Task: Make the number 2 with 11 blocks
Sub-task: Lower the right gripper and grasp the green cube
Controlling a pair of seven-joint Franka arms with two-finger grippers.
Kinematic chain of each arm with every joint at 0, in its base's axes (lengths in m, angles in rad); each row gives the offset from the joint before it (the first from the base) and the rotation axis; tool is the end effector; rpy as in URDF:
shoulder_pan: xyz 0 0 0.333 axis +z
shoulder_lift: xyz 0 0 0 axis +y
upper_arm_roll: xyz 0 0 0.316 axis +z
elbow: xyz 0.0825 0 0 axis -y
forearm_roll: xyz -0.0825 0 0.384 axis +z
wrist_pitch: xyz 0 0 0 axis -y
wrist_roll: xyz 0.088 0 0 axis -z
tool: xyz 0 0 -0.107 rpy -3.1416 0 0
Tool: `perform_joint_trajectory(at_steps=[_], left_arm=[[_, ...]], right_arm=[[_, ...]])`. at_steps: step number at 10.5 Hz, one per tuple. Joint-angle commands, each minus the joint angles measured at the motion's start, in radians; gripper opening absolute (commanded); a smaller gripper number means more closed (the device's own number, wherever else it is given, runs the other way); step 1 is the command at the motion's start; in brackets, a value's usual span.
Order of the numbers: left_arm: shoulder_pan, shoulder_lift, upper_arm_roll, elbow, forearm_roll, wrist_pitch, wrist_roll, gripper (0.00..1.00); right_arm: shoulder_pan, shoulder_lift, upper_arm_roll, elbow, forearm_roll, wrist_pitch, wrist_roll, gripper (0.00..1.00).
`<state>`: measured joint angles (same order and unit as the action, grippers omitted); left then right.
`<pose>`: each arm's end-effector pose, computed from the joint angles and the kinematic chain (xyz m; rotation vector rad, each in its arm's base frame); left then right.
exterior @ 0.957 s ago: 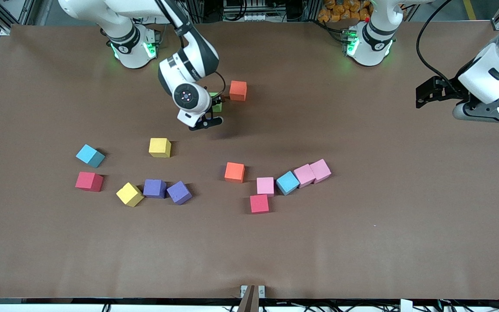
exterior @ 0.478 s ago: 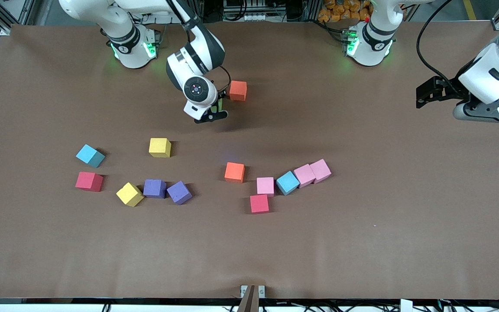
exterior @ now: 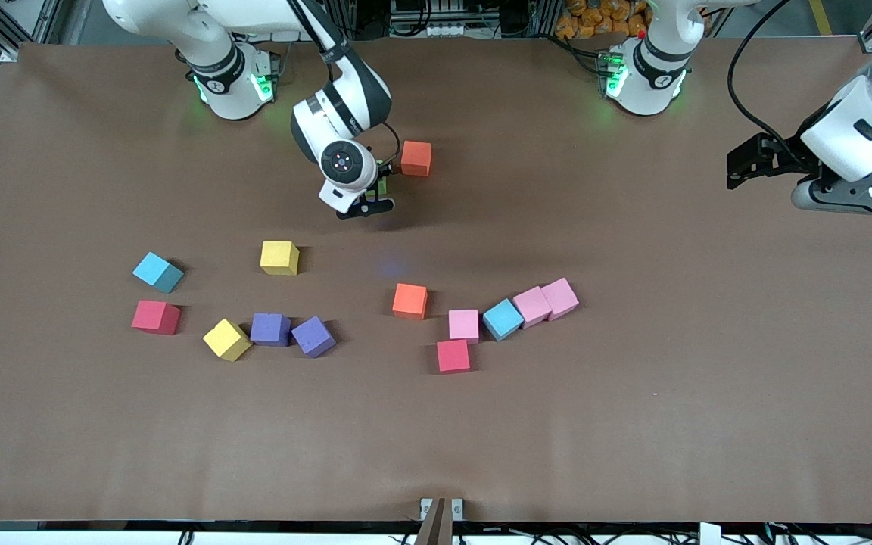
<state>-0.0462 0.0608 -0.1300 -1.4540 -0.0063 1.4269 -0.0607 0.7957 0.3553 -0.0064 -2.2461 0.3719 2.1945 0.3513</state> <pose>0.5501 -0.0962 0.6332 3.1295 -0.1821 -0.1387 0.3403 0.3611 0.1818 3.0397 0.2393 -0.7339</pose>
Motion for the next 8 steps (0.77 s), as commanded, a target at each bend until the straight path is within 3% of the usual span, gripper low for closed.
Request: perform_joint_trajectory(at_steps=[1, 4, 8], left_arm=[[0.006, -0.006, -0.007, -0.003, 0.02, -0.006, 0.016, 1.0], [0.006, -0.006, -0.007, -0.003, 0.019, -0.005, 0.016, 1.0], [0.003, -0.006, -0.007, -0.003, 0.015, -0.006, 0.012, 1.0]], right_arm=[[0.011, -0.012, 0.002, -0.007, 0.036, 0.007, 0.091, 0.0], [0.158, -0.05, 0.003, -0.004, 0.038, 0.002, 0.316, 0.0], [0.151, -0.099, 0.002, -0.007, 0.038, -0.073, 0.313, 0.0]])
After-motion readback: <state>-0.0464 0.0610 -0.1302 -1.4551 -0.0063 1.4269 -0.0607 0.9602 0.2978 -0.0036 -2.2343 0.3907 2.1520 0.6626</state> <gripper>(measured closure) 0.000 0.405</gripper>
